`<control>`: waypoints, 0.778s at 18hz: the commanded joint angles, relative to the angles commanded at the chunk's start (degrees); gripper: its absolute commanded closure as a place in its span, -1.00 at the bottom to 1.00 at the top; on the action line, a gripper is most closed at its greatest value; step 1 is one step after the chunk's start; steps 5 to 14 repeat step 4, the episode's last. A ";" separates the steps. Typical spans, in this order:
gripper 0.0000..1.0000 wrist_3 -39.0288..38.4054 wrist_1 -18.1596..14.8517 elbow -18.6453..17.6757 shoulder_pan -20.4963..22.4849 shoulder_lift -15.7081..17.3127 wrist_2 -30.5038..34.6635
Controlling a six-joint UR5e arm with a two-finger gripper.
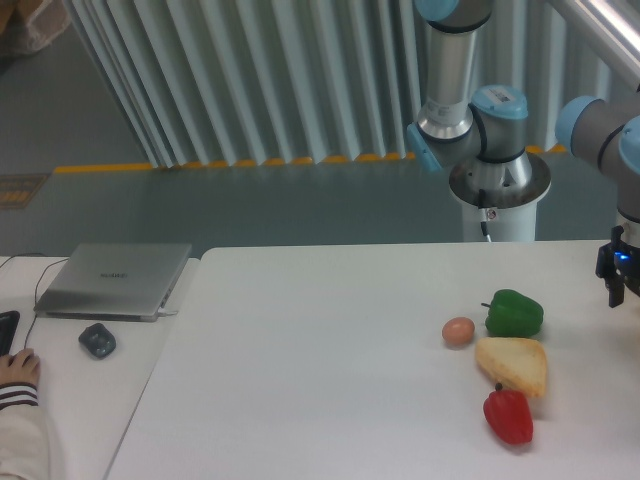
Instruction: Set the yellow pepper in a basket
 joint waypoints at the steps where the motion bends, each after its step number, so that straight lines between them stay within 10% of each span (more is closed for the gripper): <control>1: -1.00 0.00 0.00 0.00 0.00 0.00 0.00; 14: -1.00 0.00 0.00 0.00 -0.17 0.00 0.09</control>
